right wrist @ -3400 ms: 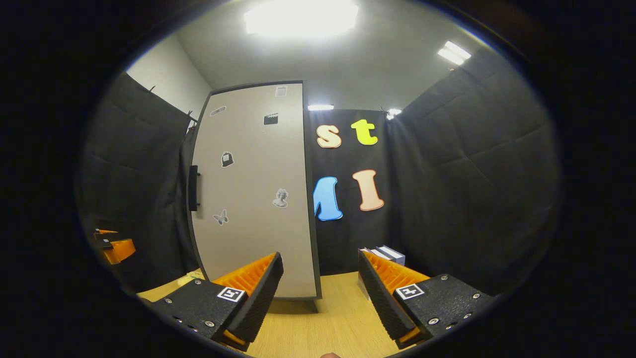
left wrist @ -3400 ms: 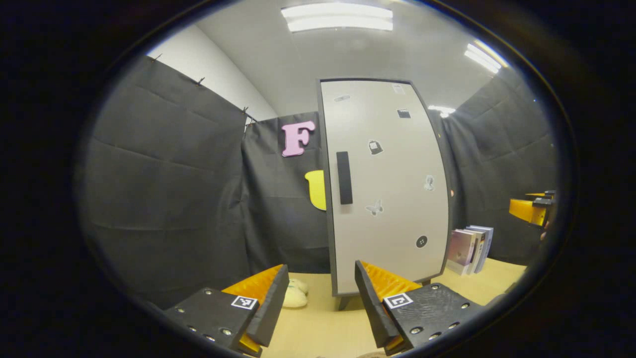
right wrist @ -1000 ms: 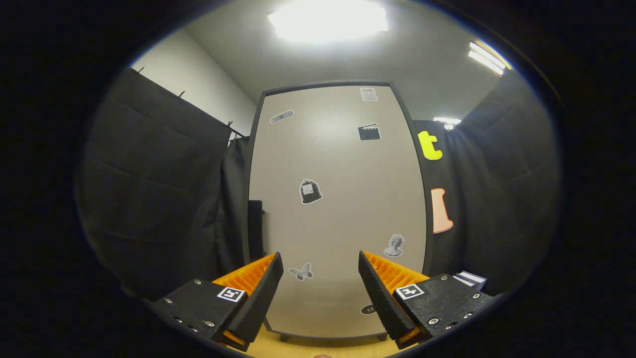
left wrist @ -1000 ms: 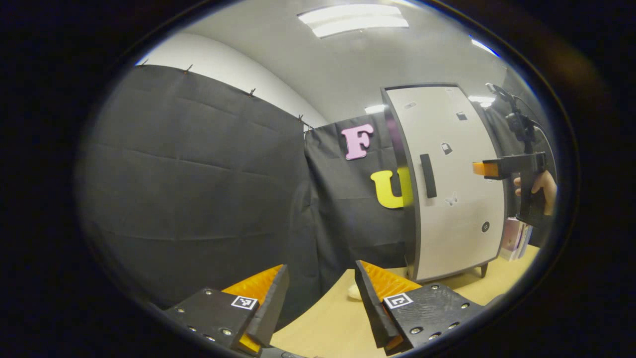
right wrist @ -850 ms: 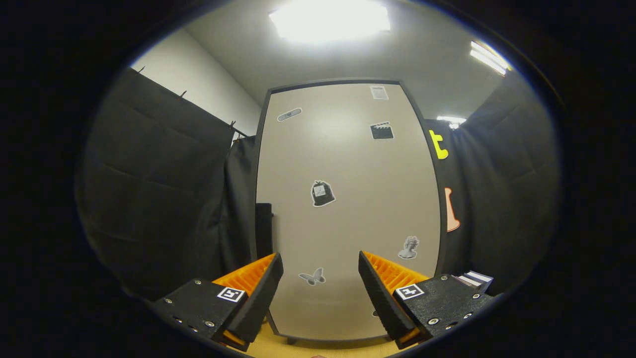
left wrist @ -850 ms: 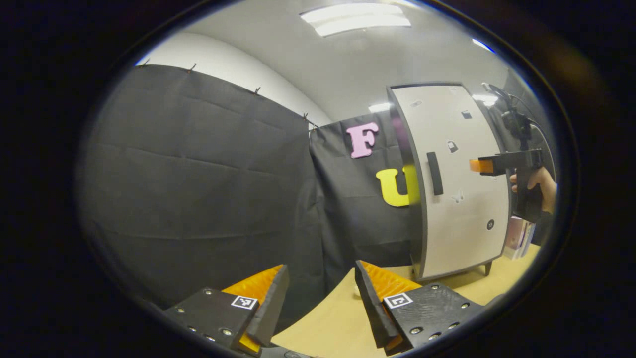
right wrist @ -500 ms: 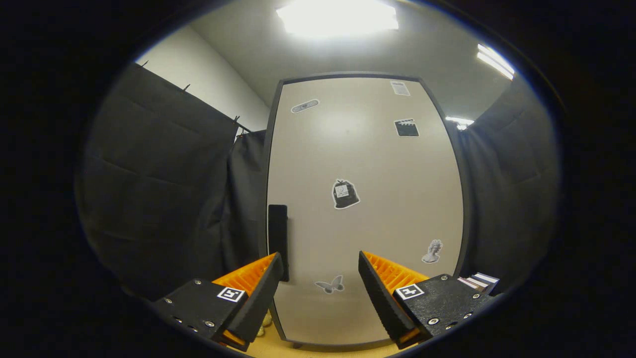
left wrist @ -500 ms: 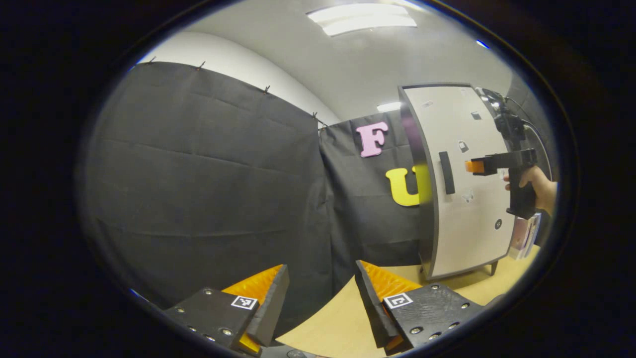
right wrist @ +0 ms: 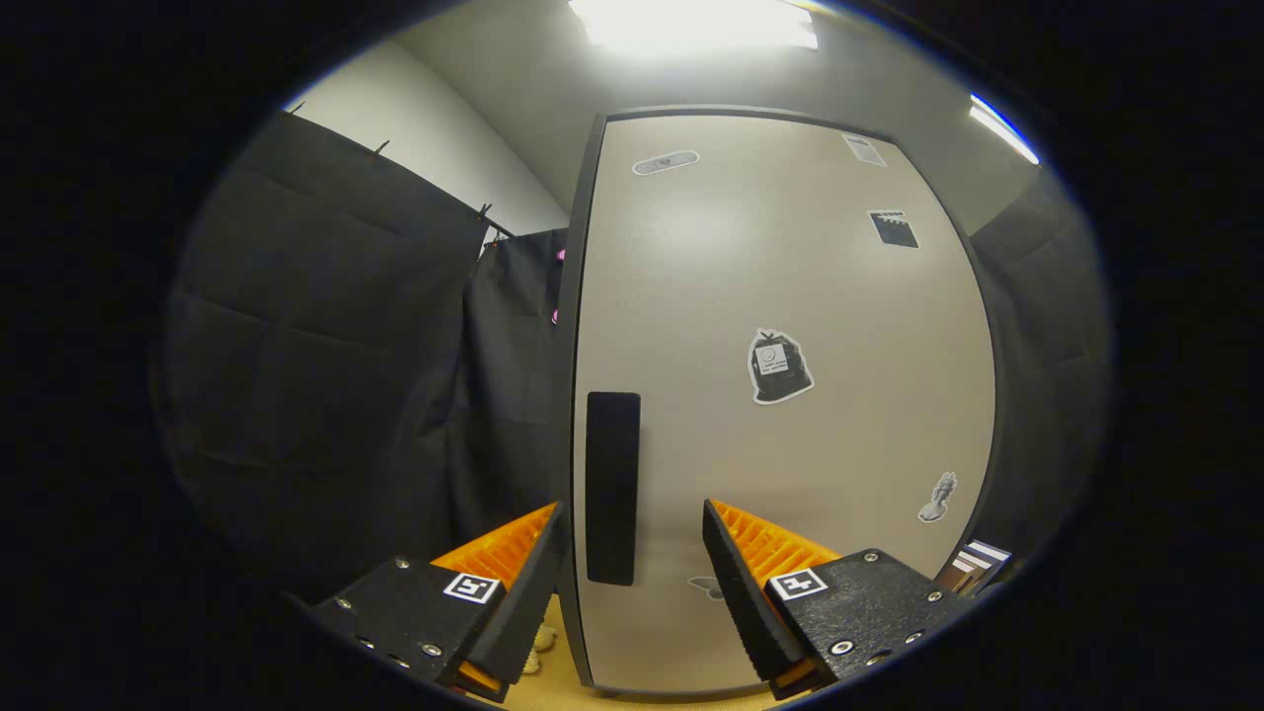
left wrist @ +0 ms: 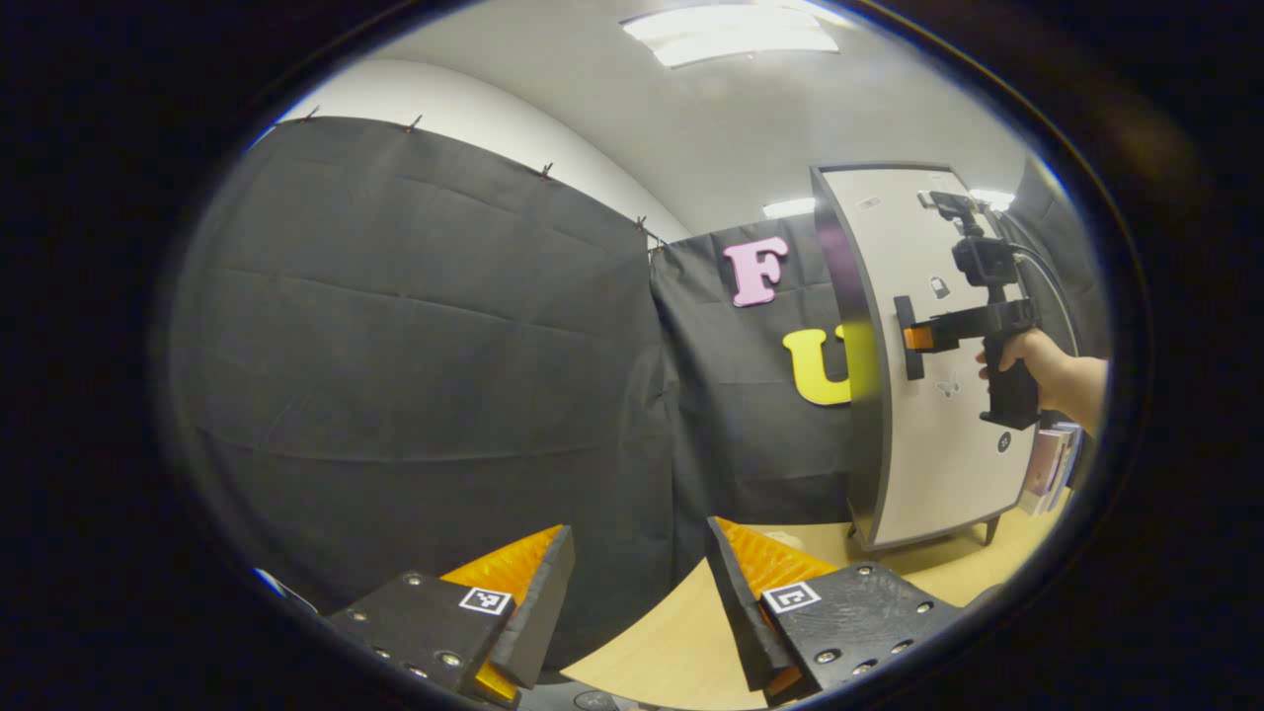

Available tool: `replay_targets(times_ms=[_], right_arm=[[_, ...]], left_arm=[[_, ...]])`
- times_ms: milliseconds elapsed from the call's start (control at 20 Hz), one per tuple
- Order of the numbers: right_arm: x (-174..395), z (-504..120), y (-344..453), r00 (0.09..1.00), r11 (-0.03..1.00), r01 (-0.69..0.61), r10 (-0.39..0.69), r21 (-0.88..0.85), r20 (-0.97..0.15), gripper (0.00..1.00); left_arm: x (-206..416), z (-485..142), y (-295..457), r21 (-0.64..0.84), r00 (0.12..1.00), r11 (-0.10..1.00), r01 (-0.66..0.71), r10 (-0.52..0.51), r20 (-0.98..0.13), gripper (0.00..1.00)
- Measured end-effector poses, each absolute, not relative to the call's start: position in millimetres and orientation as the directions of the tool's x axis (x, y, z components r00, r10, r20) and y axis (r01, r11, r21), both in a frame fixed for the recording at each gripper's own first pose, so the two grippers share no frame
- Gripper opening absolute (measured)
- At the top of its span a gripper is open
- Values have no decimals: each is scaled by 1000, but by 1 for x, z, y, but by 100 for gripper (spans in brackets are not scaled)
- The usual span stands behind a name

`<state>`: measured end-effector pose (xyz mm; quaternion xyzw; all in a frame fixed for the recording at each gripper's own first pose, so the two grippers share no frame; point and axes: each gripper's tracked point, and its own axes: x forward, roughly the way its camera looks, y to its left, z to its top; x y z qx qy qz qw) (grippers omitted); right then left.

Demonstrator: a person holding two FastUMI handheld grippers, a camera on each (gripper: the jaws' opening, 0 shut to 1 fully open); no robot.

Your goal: Open the cabinet door with the right hand, grasp the bottle in the cabinet with the left hand and place it on the coaster, then close the cabinet door with the right hand.

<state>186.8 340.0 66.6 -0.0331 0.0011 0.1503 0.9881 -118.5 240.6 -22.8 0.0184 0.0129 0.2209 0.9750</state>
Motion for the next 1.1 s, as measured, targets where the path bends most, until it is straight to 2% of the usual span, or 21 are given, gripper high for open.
replay_targets(times_ms=[100,300,400,500,600,650,750,800,1100], right_arm=[[199,64,346,956,953,-294,293,-65,-30,78],[215,57,358,953,953,-298,293,-59,-75,64],[217,56,360,954,954,-294,289,-57,-85,54],[217,56,361,956,957,-285,280,-52,-91,36],[216,55,361,953,955,-292,287,-46,-102,29],[214,57,361,950,954,-297,292,-41,-108,22],[212,57,360,945,950,-309,302,-42,-123,21],[211,56,360,943,948,-315,308,-39,-128,21],[197,60,357,926,935,-353,346,-19,-147,21]], left_arm=[[-118,-25,243,40,898,898,-438,439,-22,80],[-116,-29,245,33,895,895,-445,445,-28,80],[-116,-30,247,29,898,898,-439,440,-33,76],[-118,-28,246,30,902,902,-431,432,-31,76],[-119,-27,244,29,907,907,-420,421,-24,80],[-120,-27,244,26,910,911,-413,413,-23,76],[-122,-25,242,15,919,919,-393,394,-26,80],[-123,-24,242,9,923,923,-384,384,-28,76],[-135,-17,239,8,947,947,-321,321,-14,76]])
